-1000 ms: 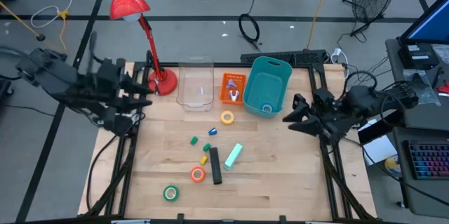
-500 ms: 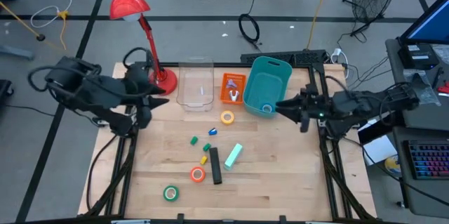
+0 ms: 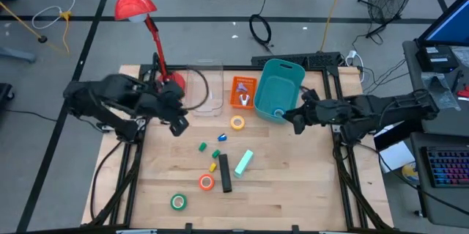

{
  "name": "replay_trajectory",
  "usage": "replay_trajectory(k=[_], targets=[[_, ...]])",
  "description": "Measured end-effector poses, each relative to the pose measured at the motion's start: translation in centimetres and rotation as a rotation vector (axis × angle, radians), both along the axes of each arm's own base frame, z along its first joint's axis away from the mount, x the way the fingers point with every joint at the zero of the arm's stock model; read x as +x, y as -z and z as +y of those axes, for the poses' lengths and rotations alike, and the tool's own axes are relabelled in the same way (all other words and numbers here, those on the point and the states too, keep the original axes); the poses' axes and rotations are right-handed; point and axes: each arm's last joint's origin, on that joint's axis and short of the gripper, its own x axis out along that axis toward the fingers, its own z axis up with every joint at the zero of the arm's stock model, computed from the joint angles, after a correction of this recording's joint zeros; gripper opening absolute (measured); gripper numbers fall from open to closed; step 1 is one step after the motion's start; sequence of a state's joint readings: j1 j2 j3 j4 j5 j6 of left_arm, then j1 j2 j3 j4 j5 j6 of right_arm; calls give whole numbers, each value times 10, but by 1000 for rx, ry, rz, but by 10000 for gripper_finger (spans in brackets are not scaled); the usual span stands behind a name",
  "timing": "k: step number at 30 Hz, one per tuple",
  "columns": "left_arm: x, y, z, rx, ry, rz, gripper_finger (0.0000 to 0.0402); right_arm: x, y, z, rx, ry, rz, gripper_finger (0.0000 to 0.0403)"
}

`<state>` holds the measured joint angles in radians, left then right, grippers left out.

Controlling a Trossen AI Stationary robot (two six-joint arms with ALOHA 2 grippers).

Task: Pick and place Stapler, Stapler remover, tape
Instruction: Put the green tape into the green bin

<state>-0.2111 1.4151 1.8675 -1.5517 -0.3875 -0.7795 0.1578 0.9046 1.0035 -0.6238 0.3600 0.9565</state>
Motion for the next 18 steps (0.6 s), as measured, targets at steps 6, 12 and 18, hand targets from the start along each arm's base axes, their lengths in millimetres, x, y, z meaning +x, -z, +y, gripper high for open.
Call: replay_trajectory(k=[6,12,18], targets=[[11,43,5,-23,-101,141,156,14,18,-2,52,-40,142,134],[17,75,6,-94,-188,189,156,26,46,-1,158,-76,212,134],[25,103,-4,-197,-211,169,156,33,77,6,291,-235,261,134]])
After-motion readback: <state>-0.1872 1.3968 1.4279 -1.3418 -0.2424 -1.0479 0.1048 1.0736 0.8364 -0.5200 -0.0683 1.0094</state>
